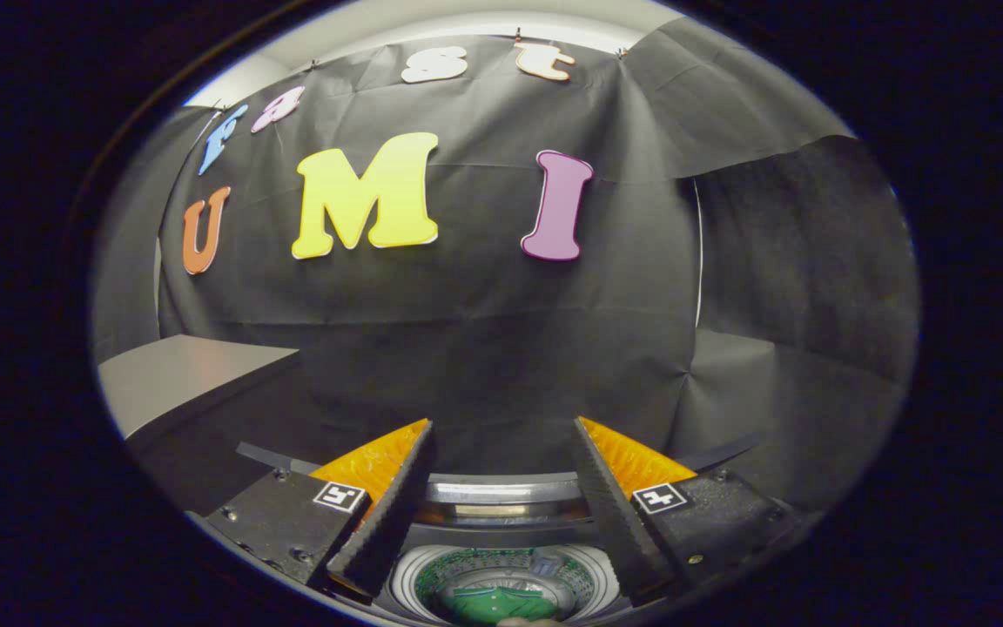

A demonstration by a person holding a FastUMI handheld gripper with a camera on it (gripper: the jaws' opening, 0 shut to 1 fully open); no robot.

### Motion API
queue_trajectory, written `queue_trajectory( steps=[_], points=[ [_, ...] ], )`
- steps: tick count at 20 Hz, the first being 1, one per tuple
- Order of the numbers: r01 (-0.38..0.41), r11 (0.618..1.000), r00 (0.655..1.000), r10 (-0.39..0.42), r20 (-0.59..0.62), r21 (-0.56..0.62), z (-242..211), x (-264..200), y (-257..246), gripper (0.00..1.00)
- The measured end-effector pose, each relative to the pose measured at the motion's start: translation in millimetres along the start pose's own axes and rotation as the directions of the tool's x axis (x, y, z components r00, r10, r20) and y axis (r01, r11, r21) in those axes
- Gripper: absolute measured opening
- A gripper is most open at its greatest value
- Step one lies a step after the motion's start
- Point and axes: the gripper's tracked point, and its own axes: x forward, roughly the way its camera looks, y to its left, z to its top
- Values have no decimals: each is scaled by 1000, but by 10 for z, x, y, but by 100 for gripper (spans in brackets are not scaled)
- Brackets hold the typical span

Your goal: Put the clothes into the washing machine and then close the washing machine lid.

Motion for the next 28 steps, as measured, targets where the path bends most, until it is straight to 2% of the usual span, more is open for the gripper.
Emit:
queue_trajectory(
  steps=[6, 10, 20, 24, 28],
  points=[
    [18, 1000, 999, -17, -40, 7, -190, -168, -7, 97],
    [4, 1000, 992, -1, -128, 26, -449, -228, -7, 99],
    [13, 999, 980, -7, -197, 34, -681, -393, -146, 98],
    [-2, 1000, 972, 7, -236, 22, -958, -689, -83, 98],
    [-11, 1000, 965, 14, -261, 12, -1219, -1258, 29, 99]
  ],
)
